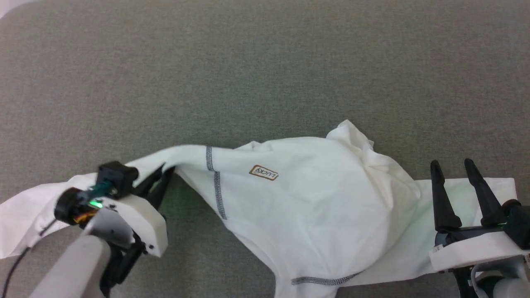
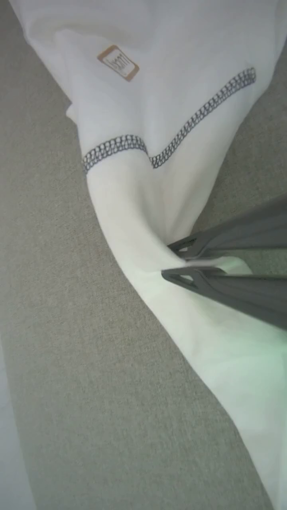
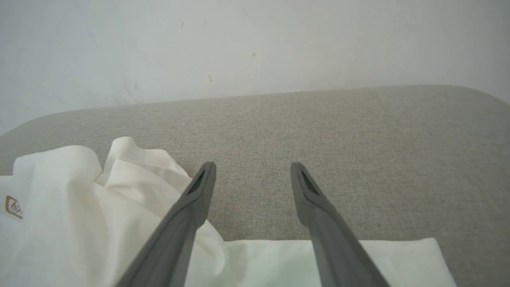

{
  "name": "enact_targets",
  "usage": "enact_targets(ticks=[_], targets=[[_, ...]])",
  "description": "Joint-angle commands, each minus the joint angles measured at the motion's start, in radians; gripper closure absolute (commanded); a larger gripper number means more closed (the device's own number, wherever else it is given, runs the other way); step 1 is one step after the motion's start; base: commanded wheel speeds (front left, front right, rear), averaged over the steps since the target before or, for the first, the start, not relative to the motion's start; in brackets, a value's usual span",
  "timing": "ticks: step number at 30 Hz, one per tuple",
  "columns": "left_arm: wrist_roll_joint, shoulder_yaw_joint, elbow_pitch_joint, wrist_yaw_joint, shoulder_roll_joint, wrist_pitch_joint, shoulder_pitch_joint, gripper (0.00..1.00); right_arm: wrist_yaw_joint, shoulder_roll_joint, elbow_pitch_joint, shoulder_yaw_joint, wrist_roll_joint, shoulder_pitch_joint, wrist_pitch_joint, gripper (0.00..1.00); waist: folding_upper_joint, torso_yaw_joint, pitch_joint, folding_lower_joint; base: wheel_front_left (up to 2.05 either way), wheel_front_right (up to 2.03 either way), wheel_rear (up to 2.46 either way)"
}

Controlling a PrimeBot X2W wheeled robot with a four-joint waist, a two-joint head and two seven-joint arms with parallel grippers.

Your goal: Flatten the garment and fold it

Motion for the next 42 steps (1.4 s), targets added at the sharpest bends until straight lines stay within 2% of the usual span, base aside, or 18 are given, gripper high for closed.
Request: enact_targets(ticks=[1,7,10,13,14,16,17,18,23,29,33,35,38,42], targets=[[-0.024,0.026,-0.024,0.01,0.01,0.0,-0.013,1.0,-0.001,0.002,-0.002,-0.001,0.0,-0.011,0.002,0.0,-0.0001,0.002,0.001,0.0,0.0,0.0,0.0],[-0.079,0.16,-0.143,0.073,0.109,0.055,-0.012,1.0,-0.001,0.002,-0.001,0.005,0.003,-0.022,-0.001,0.0,-0.0001,0.002,0.018,0.0,0.0,0.0,0.0],[-0.09,0.204,-0.155,0.112,0.164,0.111,0.025,1.0,-0.001,0.002,0.004,0.011,0.006,-0.031,-0.006,0.0,-0.0001,-0.006,0.028,0.0,0.0,0.0,0.0],[-0.093,0.227,-0.148,0.146,0.185,0.131,0.069,1.0,-0.001,0.002,0.013,0.009,0.011,-0.035,-0.014,0.0,-0.0001,-0.014,0.035,0.0,0.0,0.0,0.0],[-0.098,0.23,-0.141,0.153,0.18,0.129,0.081,0.89,-0.001,0.002,0.018,0.009,0.012,-0.035,-0.017,0.0,-0.0001,-0.016,0.037,0.0,0.0,0.0,0.0],[-0.111,0.228,-0.123,0.159,0.158,0.119,0.1,0.22,-0.001,0.002,0.029,0.009,0.014,-0.037,-0.023,0.0,-0.0001,-0.018,0.037,0.0,0.0,0.0,0.0],[-0.116,0.222,-0.114,0.16,0.145,0.115,0.107,0.08,-0.001,0.002,0.035,0.009,0.015,-0.038,-0.025,0.0,-0.0001,-0.019,0.036,0.0,0.0,0.0,0.0],[-0.122,0.219,-0.103,0.16,0.131,0.104,0.111,0.0,-0.001,0.002,0.04,0.011,0.016,-0.038,-0.027,0.0,-0.0001,-0.019,0.034,0.0,0.0,0.0,0.0],[-0.157,0.24,-0.084,0.159,0.048,-0.007,0.097,0.0,-0.001,0.002,0.054,0.009,0.014,-0.034,-0.025,0.0,-0.0001,-0.01,0.002,0.0,0.0,0.0,0.0],[-0.213,0.313,-0.186,0.141,-0.026,-0.183,0.113,0.0,-0.001,0.002,0.064,0.009,0.012,-0.017,-0.022,0.0,-0.0001,-0.001,-0.059,0.0,0.0,0.0,0.0],[-0.139,0.317,-0.265,0.146,-0.03,-0.305,0.176,0.0,-0.001,0.002,0.067,0.013,0.019,0.005,-0.018,0.0,-0.0001,0.002,-0.095,0.0,0.0,0.0,0.0],[-0.085,0.32,-0.304,0.16,-0.049,-0.353,0.21,0.0,-0.001,0.002,0.069,0.013,0.022,0.015,-0.018,0.0,-0.0001,0.003,-0.108,0.0,0.0,0.0,0.0],[-0.015,0.337,-0.348,0.168,-0.113,-0.375,0.264,0.0,-0.001,0.002,0.069,0.012,0.026,0.027,-0.018,0.0,-0.0001,0.006,-0.12,0.0,0.0,0.0,0.0],[0.086,0.393,-0.405,0.145,-0.245,-0.376,0.324,0.0,-0.001,0.002,0.063,0.013,0.023,0.037,-0.011,0.0,-0.0001,0.02,-0.128,0.0,0.0,0.0,0.0]])
